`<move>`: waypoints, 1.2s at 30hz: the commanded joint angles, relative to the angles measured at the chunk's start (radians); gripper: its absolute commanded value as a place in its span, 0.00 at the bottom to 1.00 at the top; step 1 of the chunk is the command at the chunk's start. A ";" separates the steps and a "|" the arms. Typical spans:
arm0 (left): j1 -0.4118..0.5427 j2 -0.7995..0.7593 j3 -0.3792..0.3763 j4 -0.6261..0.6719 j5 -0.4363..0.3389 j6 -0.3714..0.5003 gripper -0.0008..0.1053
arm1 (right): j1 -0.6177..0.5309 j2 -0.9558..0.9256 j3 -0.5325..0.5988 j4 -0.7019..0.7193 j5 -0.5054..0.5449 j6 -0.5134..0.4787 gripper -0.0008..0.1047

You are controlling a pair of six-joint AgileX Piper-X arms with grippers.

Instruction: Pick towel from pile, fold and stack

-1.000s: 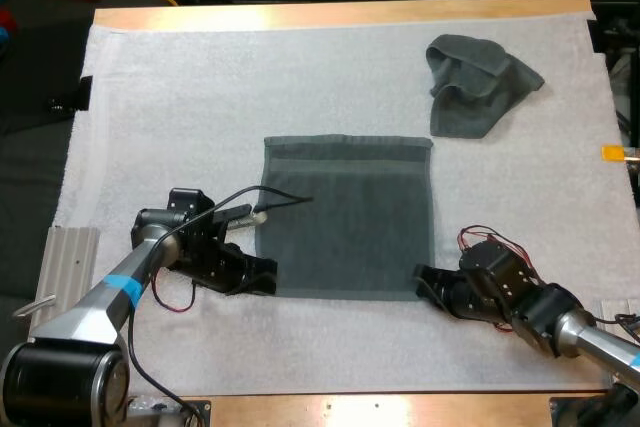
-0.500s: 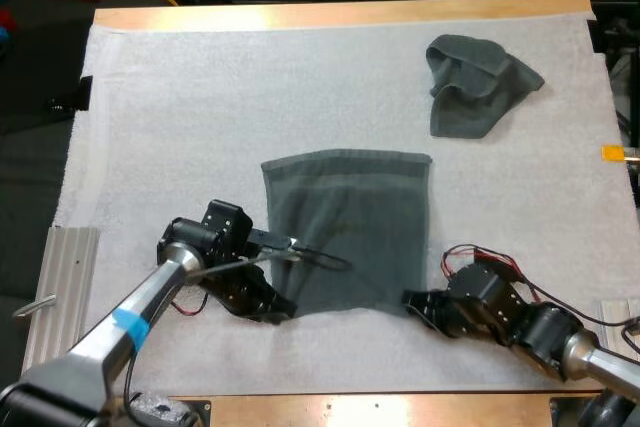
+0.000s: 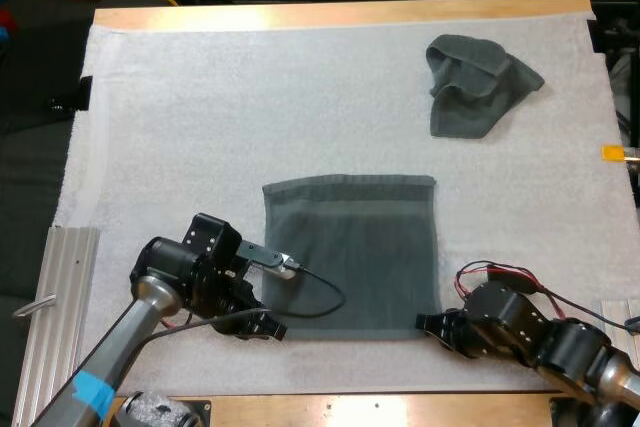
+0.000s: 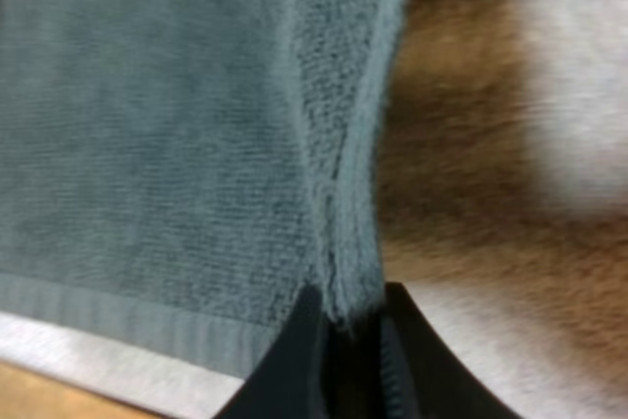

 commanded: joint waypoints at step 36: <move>0.140 0.306 -0.152 -0.374 0.166 -0.292 0.01 | -0.466 0.305 -0.010 -0.470 -0.341 0.186 0.01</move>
